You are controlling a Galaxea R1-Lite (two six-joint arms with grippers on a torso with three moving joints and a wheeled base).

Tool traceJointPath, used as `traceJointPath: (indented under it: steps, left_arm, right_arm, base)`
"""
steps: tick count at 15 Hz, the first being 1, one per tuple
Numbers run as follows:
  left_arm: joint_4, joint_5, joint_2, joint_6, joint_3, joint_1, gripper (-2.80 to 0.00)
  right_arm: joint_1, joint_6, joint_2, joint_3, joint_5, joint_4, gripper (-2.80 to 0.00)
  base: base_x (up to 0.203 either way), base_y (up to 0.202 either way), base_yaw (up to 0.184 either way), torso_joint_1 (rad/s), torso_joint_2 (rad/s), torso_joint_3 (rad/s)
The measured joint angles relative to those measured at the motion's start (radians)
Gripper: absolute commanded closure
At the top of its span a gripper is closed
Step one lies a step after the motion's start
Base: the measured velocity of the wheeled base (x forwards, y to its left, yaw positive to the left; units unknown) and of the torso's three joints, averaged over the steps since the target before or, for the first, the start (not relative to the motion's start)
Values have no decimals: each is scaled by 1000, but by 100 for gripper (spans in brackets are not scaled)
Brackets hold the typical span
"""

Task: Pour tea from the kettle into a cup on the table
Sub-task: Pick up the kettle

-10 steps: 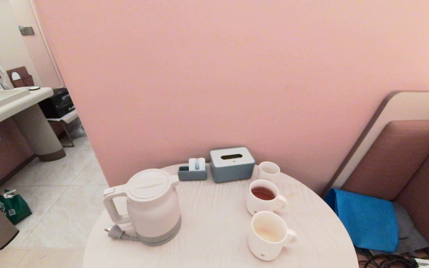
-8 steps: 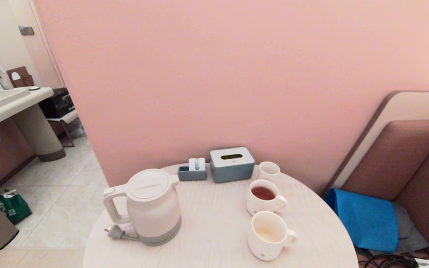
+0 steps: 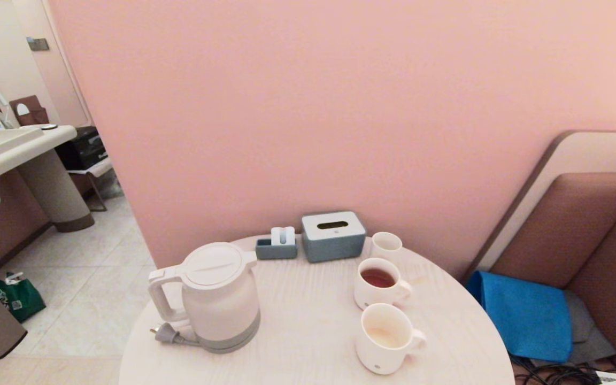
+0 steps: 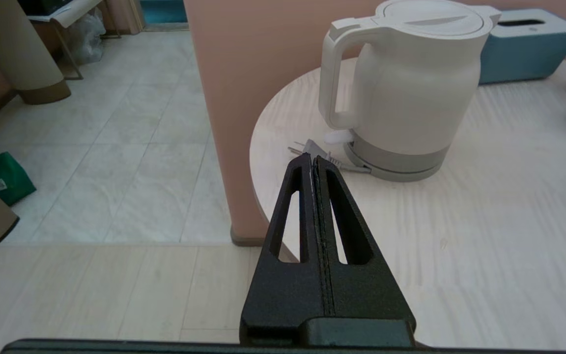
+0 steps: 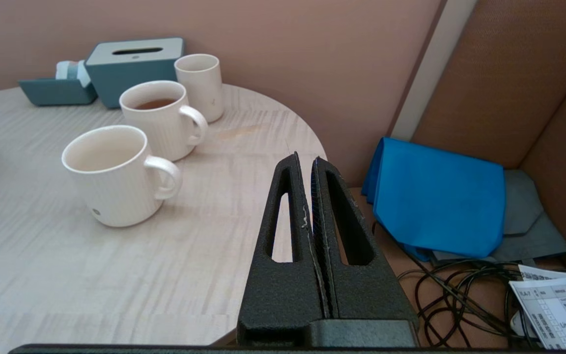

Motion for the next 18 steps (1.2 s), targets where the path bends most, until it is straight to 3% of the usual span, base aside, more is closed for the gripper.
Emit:
traceJointPath:
  steps: [4, 11, 15, 18]
  left_arm:
    - [10, 1, 83, -4, -232, 0, 0]
    - [-62, 16, 570, -57, -523, 0, 0]
    - [113, 40, 855, -159, -673, -3, 0]
    - [148, 41, 987, -172, -654, -17, 0]
  right_arm:
    - [0, 0, 0, 0, 0, 0, 0]
    - [0, 0, 0, 0, 0, 0, 0]
    - [0, 0, 0, 0, 0, 0, 0]
    - [0, 1, 0, 0, 0, 0, 0]
  base:
    - [0, 0, 0, 0, 0, 0]
    - [0, 0, 0, 0, 0, 0]
    - [0, 0, 0, 0, 0, 0]
    - [0, 0, 0, 0, 0, 0]
